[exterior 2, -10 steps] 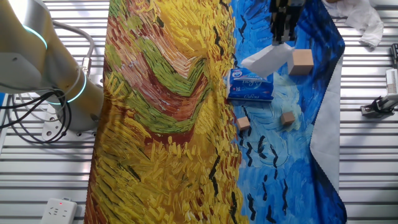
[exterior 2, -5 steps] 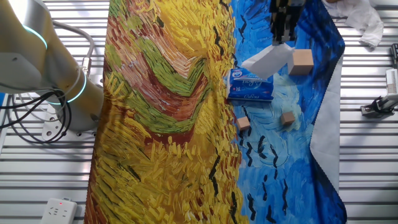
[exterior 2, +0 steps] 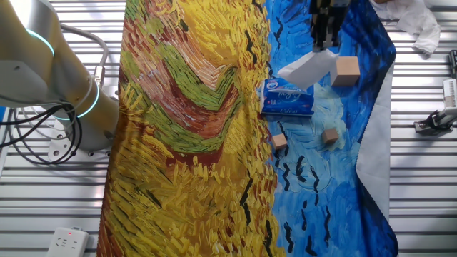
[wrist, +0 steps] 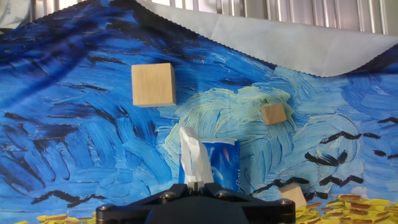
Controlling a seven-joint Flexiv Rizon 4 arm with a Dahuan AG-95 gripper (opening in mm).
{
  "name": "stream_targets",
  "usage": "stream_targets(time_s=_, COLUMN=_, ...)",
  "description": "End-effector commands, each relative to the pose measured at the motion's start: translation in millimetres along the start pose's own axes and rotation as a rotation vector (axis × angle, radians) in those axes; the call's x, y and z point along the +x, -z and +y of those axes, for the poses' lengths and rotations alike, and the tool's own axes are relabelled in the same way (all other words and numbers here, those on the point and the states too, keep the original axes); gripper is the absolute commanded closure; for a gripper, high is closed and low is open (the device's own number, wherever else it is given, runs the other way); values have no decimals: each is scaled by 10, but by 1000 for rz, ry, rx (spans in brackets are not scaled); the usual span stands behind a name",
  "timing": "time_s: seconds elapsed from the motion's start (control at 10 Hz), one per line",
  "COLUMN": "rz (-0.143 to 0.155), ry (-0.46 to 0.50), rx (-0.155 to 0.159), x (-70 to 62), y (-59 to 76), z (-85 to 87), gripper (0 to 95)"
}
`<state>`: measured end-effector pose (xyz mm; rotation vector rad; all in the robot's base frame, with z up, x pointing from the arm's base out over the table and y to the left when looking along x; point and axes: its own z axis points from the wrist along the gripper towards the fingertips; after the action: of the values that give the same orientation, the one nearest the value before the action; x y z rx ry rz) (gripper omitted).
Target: Pull out a napkin
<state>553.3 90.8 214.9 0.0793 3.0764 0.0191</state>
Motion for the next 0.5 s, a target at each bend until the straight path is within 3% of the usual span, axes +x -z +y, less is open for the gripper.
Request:
stream_targets(time_s=0.1, rz=-12, ry=24, rx=-20, x=3, y=1, z=-5, gripper=950)
stream_targets(time_s=0.5, rz=-4, ry=91, rx=-25, x=3, y=1, z=-5, gripper=950)
